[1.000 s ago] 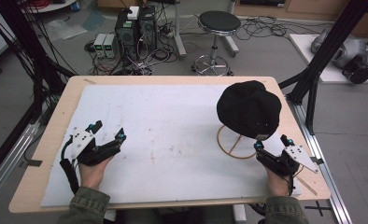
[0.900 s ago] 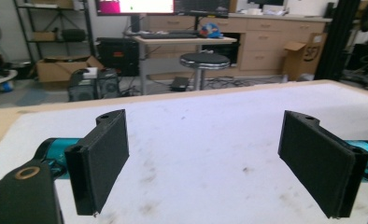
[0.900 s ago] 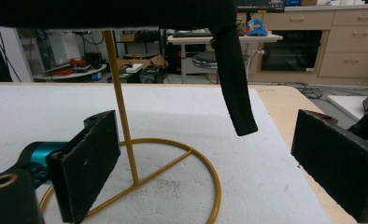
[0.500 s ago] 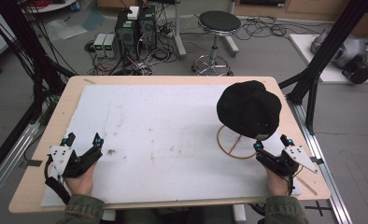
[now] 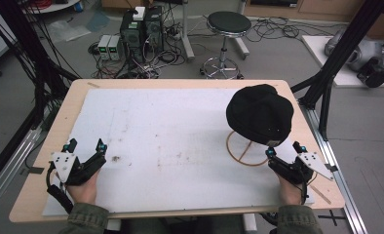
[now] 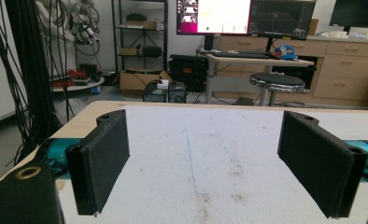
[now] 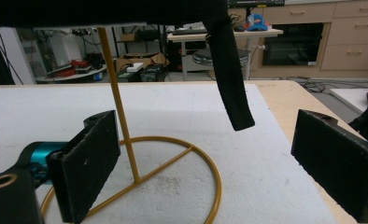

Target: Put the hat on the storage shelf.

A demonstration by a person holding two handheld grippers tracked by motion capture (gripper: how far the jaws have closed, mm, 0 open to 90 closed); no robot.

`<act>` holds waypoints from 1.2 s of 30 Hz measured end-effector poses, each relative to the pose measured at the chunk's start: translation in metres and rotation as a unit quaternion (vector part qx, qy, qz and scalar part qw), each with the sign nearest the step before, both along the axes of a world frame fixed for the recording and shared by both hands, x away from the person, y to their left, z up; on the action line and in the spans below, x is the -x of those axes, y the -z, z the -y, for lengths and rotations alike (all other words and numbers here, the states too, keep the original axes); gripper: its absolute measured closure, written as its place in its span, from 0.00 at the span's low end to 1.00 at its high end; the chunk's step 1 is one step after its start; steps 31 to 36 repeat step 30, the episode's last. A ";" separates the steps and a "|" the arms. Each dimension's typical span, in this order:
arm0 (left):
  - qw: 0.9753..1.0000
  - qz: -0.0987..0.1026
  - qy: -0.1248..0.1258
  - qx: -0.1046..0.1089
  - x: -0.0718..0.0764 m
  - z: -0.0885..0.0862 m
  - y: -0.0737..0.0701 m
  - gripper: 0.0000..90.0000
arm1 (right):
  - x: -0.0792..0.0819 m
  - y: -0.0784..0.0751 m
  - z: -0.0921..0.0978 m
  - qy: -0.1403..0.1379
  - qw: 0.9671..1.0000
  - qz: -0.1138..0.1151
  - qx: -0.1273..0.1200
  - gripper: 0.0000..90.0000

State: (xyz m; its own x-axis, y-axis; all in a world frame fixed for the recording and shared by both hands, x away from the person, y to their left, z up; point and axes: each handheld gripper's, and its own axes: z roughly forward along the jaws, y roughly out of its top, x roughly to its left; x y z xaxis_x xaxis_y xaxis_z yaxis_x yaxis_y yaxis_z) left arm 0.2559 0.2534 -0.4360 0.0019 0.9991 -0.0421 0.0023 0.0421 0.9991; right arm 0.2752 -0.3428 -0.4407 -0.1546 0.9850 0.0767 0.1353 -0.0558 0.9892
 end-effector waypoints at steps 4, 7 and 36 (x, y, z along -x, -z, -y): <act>1.000 -0.006 0.002 0.002 -0.001 0.001 0.000 0.19 | 0.000 0.000 0.000 -0.001 1.000 -0.010 0.000 0.08; 1.000 -0.005 0.001 0.005 -0.001 0.000 0.000 0.19 | 0.000 0.001 0.002 0.000 1.000 -0.014 -0.004 0.08; 1.000 -0.016 0.010 0.016 -0.001 -0.002 -0.001 0.19 | -0.001 0.002 0.005 -0.006 1.000 -0.022 -0.006 0.08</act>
